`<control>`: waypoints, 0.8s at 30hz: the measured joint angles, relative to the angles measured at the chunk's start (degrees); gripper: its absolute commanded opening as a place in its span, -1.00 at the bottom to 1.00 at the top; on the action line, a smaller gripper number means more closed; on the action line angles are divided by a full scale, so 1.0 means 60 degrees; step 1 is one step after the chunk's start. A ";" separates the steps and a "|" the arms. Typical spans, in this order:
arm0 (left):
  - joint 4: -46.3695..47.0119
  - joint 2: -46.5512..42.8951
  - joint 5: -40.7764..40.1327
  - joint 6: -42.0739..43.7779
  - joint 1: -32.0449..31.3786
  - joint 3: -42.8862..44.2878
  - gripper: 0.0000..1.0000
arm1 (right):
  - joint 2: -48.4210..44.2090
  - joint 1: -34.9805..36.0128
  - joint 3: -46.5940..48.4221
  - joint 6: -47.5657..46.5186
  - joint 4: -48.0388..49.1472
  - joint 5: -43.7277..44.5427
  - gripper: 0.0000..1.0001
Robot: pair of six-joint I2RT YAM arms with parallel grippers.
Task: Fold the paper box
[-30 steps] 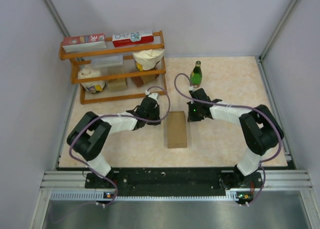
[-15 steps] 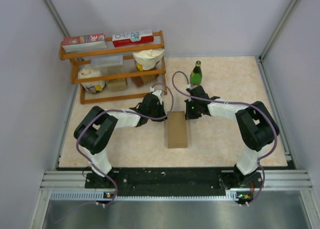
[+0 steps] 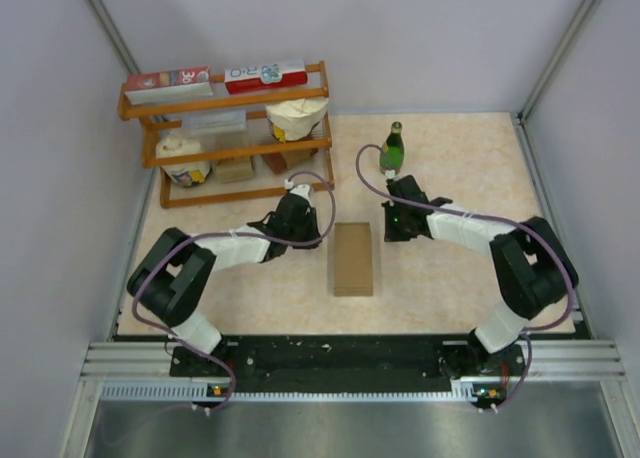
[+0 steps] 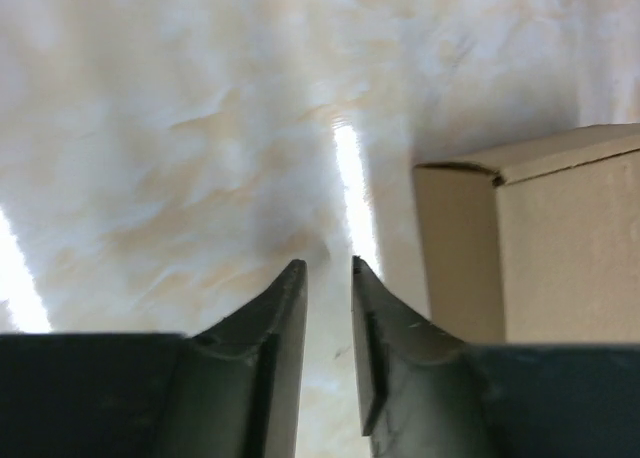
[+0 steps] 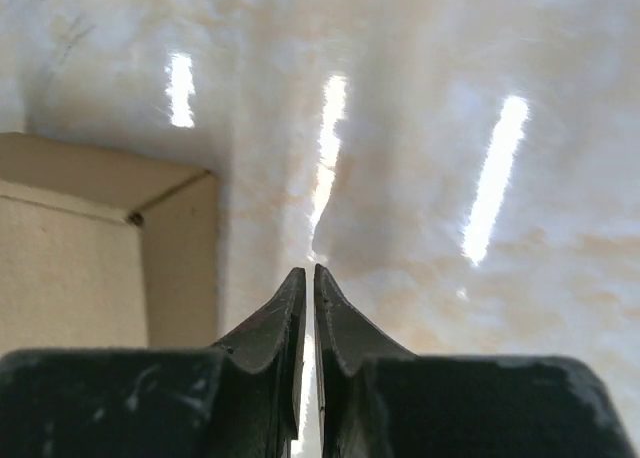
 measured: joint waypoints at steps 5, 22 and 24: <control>-0.1286 -0.1701 -0.1290 -0.0248 0.0011 -0.0404 0.56 | -0.1523 -0.0091 -0.0503 0.0131 -0.0696 0.1184 -0.44; -0.2871 -0.8448 -0.1956 -0.0470 -0.0047 -0.3158 0.97 | -0.9267 -0.0095 -0.3603 0.1104 -0.1541 0.1960 0.98; -0.3147 -0.8663 -0.2076 -0.0459 -0.0047 -0.3213 0.97 | -0.9876 -0.0095 -0.3963 0.1304 -0.1479 0.2091 0.98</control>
